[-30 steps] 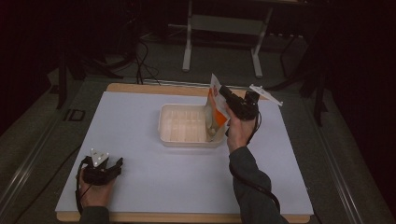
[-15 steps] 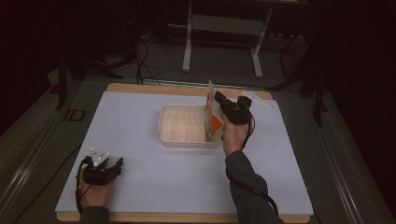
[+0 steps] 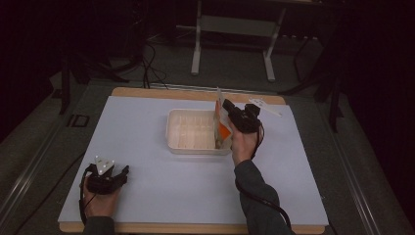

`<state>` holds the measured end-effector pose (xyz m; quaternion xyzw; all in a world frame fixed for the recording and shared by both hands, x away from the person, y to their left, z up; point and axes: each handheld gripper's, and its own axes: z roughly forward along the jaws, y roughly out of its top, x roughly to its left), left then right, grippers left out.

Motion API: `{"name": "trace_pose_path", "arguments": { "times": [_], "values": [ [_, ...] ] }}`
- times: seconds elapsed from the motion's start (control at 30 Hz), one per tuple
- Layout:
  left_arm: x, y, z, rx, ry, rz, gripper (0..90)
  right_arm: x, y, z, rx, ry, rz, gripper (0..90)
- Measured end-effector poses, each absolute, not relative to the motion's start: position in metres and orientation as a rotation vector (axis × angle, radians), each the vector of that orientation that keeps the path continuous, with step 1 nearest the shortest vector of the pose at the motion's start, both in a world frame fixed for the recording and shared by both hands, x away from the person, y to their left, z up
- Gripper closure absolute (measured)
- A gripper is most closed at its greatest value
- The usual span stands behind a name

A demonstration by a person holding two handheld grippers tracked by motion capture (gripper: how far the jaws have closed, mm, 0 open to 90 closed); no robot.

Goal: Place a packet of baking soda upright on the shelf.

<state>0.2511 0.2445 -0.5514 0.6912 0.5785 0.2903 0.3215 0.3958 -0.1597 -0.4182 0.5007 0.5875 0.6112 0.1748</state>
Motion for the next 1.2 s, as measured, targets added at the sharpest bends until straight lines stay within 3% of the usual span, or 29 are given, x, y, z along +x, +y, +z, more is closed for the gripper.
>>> {"name": "trace_pose_path", "arguments": {
  "times": [0.33,0.6,0.73,0.87,1.2],
  "values": [
    [0.251,0.245,-0.552,1.817,1.52,0.758,44.6,0.405,-0.158,-0.412,1.445,1.707,1.649,88.9],
    [0.251,0.245,-0.552,1.816,1.52,0.761,44.5,0.408,-0.153,-0.401,1.321,1.852,1.481,58.1],
    [0.251,0.245,-0.552,1.816,1.519,0.761,44.5,0.407,-0.151,-0.393,1.252,1.886,1.448,50.8],
    [0.251,0.245,-0.552,1.815,1.519,0.76,44.5,0.405,-0.148,-0.385,1.19,1.946,1.374,46.3],
    [0.251,0.244,-0.552,1.813,1.52,0.764,44.5,0.395,-0.149,-0.367,1.046,2.069,1.32,45.5]
  ]
}}
